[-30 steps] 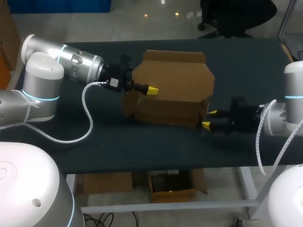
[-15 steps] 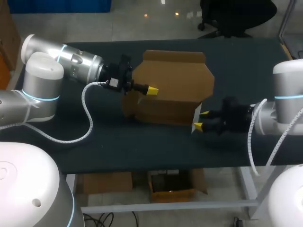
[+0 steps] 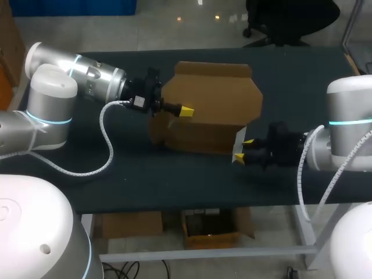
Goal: Assemble the packaging by folding the flat box into shape, placing the metal phone stand inside, and closing the box properly
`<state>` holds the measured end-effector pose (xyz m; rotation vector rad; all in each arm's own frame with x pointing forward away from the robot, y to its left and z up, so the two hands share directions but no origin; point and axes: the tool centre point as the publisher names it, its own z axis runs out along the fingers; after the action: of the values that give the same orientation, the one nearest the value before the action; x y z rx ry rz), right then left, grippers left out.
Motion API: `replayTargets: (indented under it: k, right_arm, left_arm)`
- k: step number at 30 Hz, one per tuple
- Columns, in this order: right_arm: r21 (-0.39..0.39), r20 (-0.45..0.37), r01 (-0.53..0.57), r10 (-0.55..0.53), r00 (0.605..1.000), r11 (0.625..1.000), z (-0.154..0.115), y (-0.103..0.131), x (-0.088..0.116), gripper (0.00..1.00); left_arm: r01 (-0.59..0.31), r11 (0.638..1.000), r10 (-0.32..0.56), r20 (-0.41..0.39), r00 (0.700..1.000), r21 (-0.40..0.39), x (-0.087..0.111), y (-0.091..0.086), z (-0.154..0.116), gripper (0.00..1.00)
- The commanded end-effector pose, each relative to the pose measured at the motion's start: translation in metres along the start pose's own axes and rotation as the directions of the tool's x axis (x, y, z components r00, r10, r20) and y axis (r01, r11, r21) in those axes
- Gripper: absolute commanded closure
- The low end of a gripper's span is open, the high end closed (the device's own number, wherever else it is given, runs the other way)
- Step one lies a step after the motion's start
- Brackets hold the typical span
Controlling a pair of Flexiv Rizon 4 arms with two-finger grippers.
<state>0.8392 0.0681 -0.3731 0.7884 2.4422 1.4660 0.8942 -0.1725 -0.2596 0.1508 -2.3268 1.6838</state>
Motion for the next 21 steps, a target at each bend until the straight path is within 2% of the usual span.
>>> replayTargets:
  k: [1, 11, 13, 21]
  right_arm:
    - [-0.004, 0.026, -0.005, 0.005, 1.0, 1.0, -0.008, -0.004, 0.005, 0.44]
    - [-0.011, 0.05, -0.008, 0.008, 0.999, 1.0, -0.026, -0.009, 0.001, 0.45]
    - [-0.026, 0.034, -0.009, 0.01, 0.999, 1.0, -0.031, -0.01, -0.001, 0.45]
    - [-0.031, 0.006, 0.019, -0.019, 1.0, 0.999, -0.049, -0.008, -0.021, 0.42]
  left_arm:
    - [0.0, 1.0, 0.0, -0.001, 1.0, 0.0, -0.001, 0.003, 0.002, 1.0]
    - [0.0, 1.0, 0.0, -0.001, 1.0, 0.0, -0.001, 0.003, 0.002, 1.0]
    - [0.0, 1.0, 0.0, -0.001, 1.0, 0.0, -0.001, 0.003, 0.002, 1.0]
    - [0.0, 1.0, 0.0, -0.001, 1.0, 0.0, -0.001, 0.003, 0.002, 1.0]
